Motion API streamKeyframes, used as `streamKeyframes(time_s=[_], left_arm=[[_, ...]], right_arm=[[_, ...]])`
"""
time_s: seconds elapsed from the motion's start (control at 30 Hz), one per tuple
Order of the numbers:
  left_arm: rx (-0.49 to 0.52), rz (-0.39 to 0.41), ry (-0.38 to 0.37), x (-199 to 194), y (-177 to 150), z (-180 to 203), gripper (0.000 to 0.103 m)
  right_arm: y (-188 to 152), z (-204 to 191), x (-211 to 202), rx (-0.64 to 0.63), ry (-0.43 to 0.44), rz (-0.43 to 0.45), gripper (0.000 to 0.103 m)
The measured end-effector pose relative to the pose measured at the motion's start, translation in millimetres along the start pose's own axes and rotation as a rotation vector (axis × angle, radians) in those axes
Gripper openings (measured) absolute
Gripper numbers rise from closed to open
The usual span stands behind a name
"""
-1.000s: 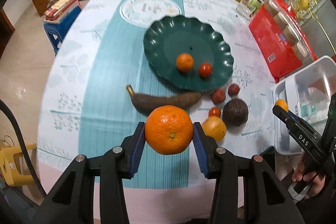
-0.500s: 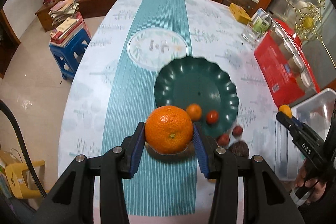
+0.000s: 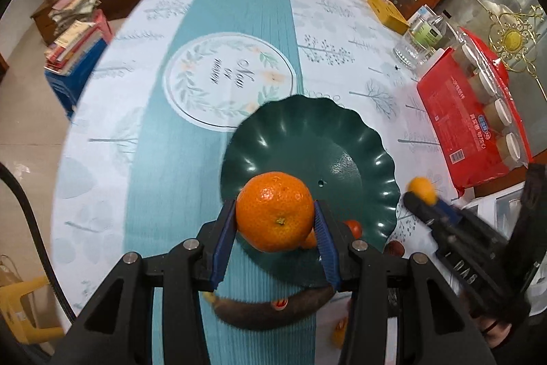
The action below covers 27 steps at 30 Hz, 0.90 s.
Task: Organize fruits
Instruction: 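Carry the tangerine and small orange onto the green plate with both tools, then open both tools on the plate and withdraw them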
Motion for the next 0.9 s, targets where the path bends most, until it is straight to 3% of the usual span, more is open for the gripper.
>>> streamKeyframes(time_s=[0.27,0.47,0.53,0.6,0.7,0.9], left_arm=[[-0.051,-0.068,-0.051,59,-11,-7,0.043],[-0.066,-0.094,-0.016,74,-15,-15,0.044],[-0.071,-0.09,-0.002,74,-17,-17,0.044],[-0.08,-0.078,-0.011,71,-19,-18,0.05],[-0.097,-0.061,-0.011,61,-21,-20,0.065],[-0.117,-0.017,0.007,28,-28,-24,0.067]], right_arm=[[-28,-3,42,0.05,0.019,-0.133,0.031],[-33,-3,54,0.042,0.009,-0.172,0.031],[-35,-1,55,0.052,0.004,-0.18,0.031],[-36,0,53,0.068,0.006,-0.183,0.032],[-36,0,50,0.076,0.012,-0.188,0.044],[-38,-3,25,0.115,0.009,-0.192,0.047]])
Point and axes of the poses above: each gripper's, at about its wrist camera, not at the fingertips, and x roughly the way its jaws point, z to its right, y to its top, the point moved 4 cm from there along x, roughly the way its jaws point, and after that the axes turned 8 degrees about z, right-handed, at the moved point
